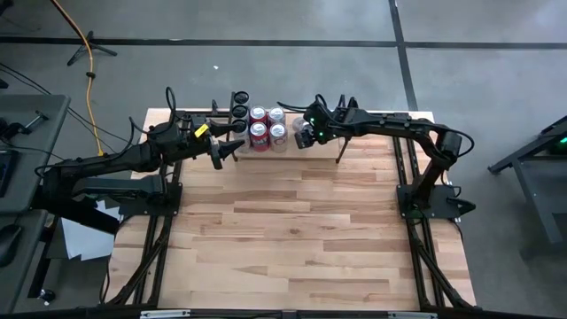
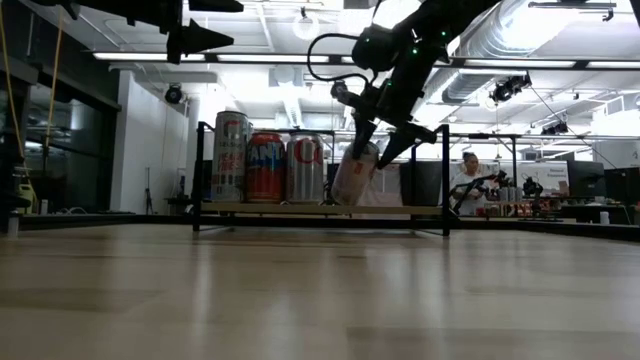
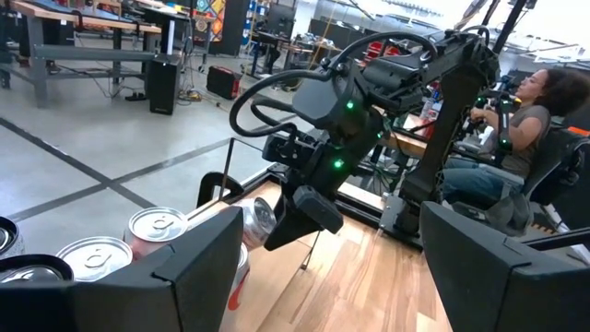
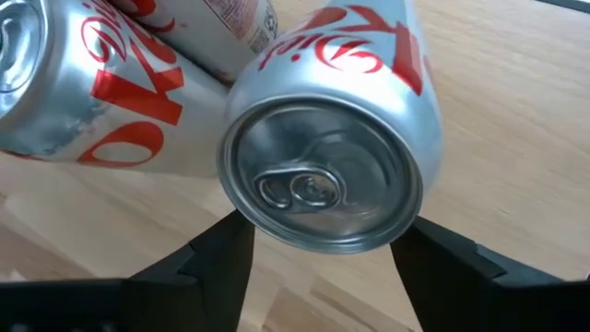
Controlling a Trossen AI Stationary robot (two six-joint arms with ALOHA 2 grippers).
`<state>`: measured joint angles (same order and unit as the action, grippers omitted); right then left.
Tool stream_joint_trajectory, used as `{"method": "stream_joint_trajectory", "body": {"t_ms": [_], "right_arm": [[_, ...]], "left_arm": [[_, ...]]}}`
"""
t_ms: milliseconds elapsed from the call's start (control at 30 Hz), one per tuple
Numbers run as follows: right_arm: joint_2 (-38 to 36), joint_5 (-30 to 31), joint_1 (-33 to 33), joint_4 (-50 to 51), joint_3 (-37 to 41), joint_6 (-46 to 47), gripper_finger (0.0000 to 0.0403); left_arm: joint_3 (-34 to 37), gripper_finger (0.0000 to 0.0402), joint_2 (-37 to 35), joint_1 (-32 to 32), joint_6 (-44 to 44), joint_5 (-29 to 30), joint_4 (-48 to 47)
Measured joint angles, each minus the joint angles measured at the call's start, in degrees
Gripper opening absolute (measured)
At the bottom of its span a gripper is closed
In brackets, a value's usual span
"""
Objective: Place canned beverage on shelf
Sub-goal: Put the silver soda can aligned with the other silver soda can on the shelf
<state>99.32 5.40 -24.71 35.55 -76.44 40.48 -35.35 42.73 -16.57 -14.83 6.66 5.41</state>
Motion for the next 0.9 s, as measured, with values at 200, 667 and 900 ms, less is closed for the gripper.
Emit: {"method": "stream_joint_trajectory", "body": {"t_ms": [200, 667, 900], "right_arm": [[0.0, -0.1, 0.0, 0.8, 0.0, -0.4, 0.0210], [0.0, -0.3, 0.0, 1.9, -0.1, -1.8, 0.0204], [0.0, -0.3, 0.0, 2.0, -0.1, -1.9, 0.0204]], "left_arm": [[0.0, 0.0284, 0.0, 0.0, 0.0, 0.0, 0.0], [0.0, 0.0284, 0.0, 0.0, 0.0, 0.0, 0.0], [-4.3, 0.0284, 2.8, -1.2, -9.5, -0.4, -5.6]]}}
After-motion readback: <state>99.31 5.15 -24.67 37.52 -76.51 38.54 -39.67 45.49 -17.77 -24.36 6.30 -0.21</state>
